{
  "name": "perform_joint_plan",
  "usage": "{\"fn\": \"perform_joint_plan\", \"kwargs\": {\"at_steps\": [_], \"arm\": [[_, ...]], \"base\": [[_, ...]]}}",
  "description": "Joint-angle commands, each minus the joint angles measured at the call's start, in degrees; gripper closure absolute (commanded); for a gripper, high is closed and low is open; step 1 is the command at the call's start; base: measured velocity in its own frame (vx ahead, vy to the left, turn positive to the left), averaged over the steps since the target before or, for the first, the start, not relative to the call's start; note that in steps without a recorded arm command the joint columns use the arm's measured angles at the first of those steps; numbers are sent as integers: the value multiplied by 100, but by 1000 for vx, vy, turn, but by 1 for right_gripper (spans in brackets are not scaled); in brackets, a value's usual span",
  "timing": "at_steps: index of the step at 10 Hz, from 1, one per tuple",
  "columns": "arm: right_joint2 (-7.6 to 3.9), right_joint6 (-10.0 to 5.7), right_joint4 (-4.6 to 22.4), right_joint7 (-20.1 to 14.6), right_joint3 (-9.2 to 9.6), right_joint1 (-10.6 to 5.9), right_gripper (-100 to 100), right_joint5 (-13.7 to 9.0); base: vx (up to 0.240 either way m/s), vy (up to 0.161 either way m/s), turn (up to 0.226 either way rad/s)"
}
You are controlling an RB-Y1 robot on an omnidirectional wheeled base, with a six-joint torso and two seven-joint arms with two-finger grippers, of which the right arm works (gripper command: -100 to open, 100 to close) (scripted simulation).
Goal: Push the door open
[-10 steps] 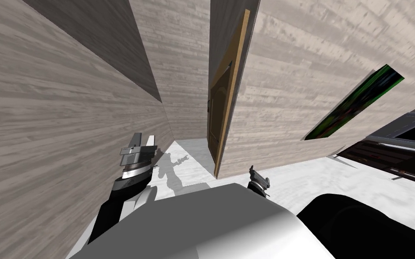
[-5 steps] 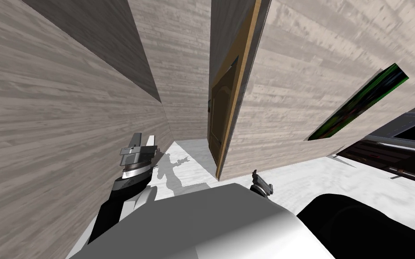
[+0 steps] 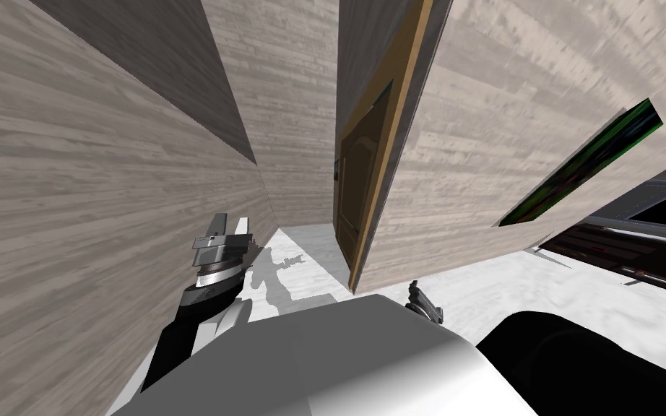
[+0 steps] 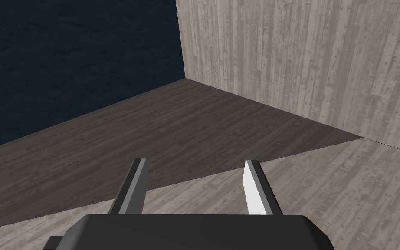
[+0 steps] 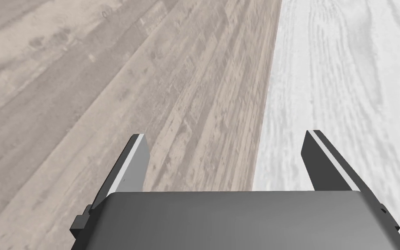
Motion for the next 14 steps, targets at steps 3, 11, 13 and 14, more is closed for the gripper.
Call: {"fn": "perform_joint_plan", "kwargs": {"at_steps": [3, 11, 13, 14], "arm": [[12, -113, 218, -198, -27, -23, -100, -391], [20, -384, 754, -734, -86, -18, -100, -1331], [22, -445, 874, -855, -98, -19, -100, -1543], [23, -476, 934, -916, -105, -19, -100, -1649]], "base": [[97, 70, -25], [96, 74, -27], [88, 59, -26], [93, 43, -25]]}}
